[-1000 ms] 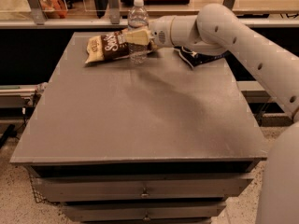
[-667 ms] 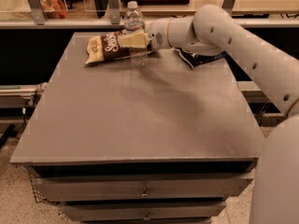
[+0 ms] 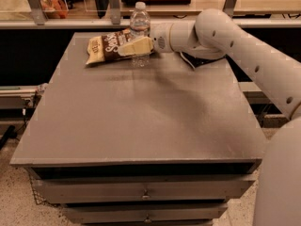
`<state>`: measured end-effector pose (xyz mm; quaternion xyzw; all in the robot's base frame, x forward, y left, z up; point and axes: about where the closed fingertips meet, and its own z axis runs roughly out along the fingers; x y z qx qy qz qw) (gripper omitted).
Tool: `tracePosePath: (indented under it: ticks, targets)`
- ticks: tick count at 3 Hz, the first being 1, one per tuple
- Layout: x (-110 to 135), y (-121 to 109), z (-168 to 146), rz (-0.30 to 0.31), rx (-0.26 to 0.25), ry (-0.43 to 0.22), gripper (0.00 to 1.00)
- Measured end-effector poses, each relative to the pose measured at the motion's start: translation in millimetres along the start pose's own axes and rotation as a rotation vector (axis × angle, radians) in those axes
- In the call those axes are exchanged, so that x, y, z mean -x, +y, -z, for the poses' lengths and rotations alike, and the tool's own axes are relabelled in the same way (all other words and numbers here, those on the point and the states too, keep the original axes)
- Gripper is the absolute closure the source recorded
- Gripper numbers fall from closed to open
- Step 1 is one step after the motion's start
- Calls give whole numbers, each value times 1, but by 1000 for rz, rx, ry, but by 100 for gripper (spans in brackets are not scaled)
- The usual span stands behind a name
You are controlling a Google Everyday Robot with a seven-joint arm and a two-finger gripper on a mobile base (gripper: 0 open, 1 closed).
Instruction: Move water bottle near brown chip bag
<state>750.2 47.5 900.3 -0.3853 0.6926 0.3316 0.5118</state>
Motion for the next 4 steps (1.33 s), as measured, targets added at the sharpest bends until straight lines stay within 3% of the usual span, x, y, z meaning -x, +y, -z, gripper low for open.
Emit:
tracePosePath:
  ticks: [1, 3, 4]
  targets:
    - [-3, 2, 14, 0, -14, 0, 0]
    - [14, 25, 131, 82, -135, -68, 0]
    - [8, 15, 164, 81, -183, -72, 0]
